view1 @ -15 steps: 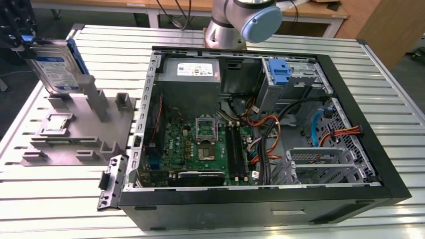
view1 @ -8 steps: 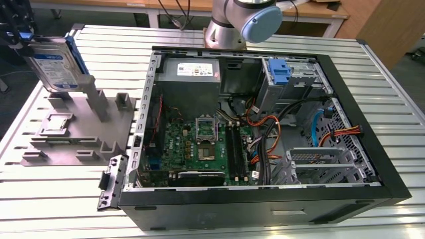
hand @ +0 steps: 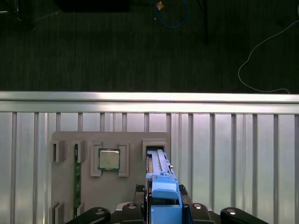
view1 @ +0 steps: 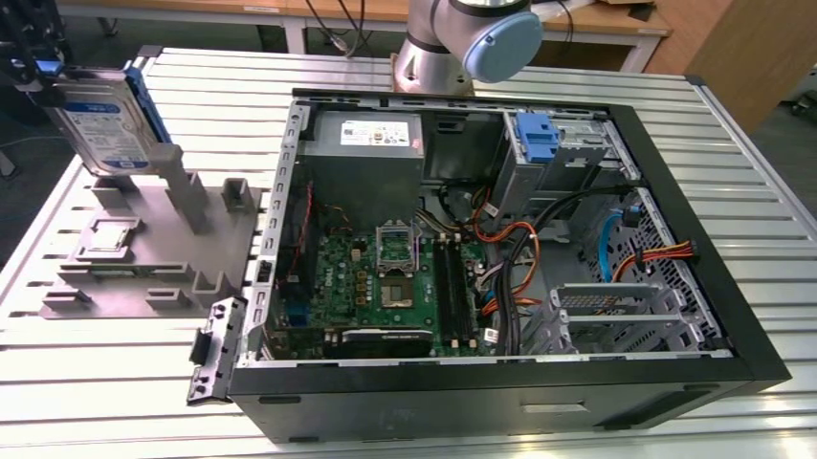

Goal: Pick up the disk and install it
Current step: 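Pick up the disk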

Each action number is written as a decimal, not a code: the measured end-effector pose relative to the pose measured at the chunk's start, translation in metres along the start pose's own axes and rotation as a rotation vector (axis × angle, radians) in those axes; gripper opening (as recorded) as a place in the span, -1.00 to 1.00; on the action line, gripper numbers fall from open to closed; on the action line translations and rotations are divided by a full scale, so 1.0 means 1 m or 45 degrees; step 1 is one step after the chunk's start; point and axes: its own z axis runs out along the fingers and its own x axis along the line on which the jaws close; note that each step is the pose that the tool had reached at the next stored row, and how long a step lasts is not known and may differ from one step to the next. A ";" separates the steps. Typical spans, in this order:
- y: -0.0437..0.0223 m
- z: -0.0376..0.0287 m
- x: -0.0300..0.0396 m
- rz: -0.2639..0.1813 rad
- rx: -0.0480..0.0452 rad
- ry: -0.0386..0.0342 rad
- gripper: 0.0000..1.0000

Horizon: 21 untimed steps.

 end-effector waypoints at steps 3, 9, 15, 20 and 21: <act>0.0000 -0.0014 -0.0001 0.000 0.000 0.0001 -0.27; 0.0000 -0.0068 -0.0002 0.000 0.000 0.0000 -0.27; 0.0000 -0.0122 -0.0003 0.000 0.000 0.0000 -0.27; 0.0000 -0.0166 -0.0004 0.000 0.000 0.0000 -0.27; 0.0000 -0.0176 -0.0004 0.000 0.000 0.0000 -0.27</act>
